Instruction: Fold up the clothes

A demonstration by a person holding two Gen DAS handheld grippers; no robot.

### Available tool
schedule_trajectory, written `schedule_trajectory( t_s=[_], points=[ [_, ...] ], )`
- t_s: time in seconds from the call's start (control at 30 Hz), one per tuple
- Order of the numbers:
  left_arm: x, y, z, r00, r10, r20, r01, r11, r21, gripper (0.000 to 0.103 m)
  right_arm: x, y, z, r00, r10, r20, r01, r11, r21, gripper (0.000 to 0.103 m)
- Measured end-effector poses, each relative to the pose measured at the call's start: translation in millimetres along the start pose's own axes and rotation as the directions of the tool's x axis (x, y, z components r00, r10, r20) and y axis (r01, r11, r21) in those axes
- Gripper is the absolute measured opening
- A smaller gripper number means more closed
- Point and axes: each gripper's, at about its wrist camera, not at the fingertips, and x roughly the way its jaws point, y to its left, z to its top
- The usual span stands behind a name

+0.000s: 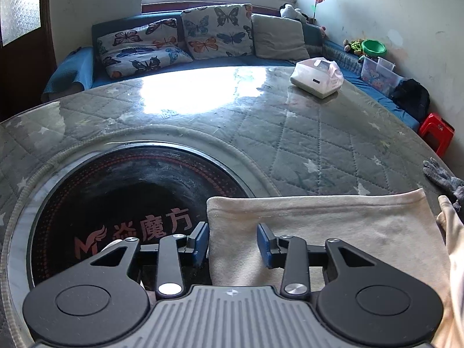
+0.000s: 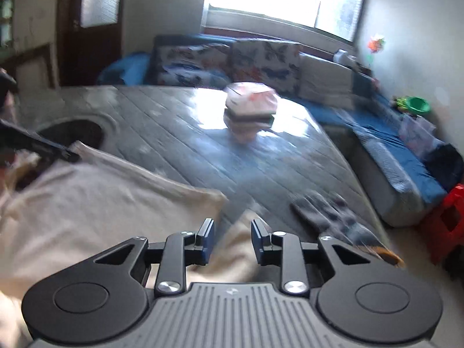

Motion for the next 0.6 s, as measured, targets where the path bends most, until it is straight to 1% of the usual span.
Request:
schedule_trajectory(
  t_s=[0.07,0.1,0.17,0.2,0.27,0.37,0.5,0.53,0.6],
  points=[
    [1.8,0.3,-0.5,1.0,0.001,-0.002,-0.001,1.0,-0.002,0.032,15.6,2.6,7.2,0.999,0.047,-0.014,-0.047,0.999,-0.003,0.028],
    [2.6,0.4,-0.7,1.0,0.002,-0.003,-0.002,1.0,-0.002,0.031,25.6,2.6,10.1,0.997,0.068,-0.027,-0.068,0.998,-0.001,0.028],
    [3.6,0.5,-1.0,1.0,0.005,-0.002,-0.005,1.0,0.003,0.025,45.7,0.2,12.8,0.994,0.091,-0.058,-0.09,0.996,0.022,0.028],
    [3.9,0.7,-1.0,1.0,0.006,0.0,-0.006,1.0,0.005,0.024,54.9,-0.9,13.5,0.993,0.098,-0.073,-0.096,0.995,0.034,0.028],
    [4.2,2.4,-0.8,1.0,0.004,0.002,-0.004,1.0,0.003,0.017,68.5,-2.1,12.7,0.99,0.098,-0.099,-0.094,0.995,0.046,0.028],
    [4.3,4.6,-1.6,1.0,-0.002,0.009,0.002,1.0,0.005,0.013,82.7,-5.5,9.8,0.985,0.111,-0.134,-0.102,0.992,0.072,0.028],
    [1.9,4.6,-3.2,1.0,0.002,0.023,-0.003,1.0,0.015,0.008,90.9,-9.2,8.1,0.982,0.119,-0.144,-0.105,0.989,0.103,0.028],
    [0.7,4.7,-3.3,1.0,0.009,0.027,-0.01,1.0,0.016,0.004,91.5,-9.5,8.6,0.982,0.12,-0.143,-0.105,0.989,0.107,0.028],
    [-1.3,6.6,-3.1,0.999,0.02,0.035,-0.02,1.0,0.011,0.004,92.3,-8.6,9.8,0.983,0.116,-0.142,-0.102,0.989,0.106,0.027]
  ],
)
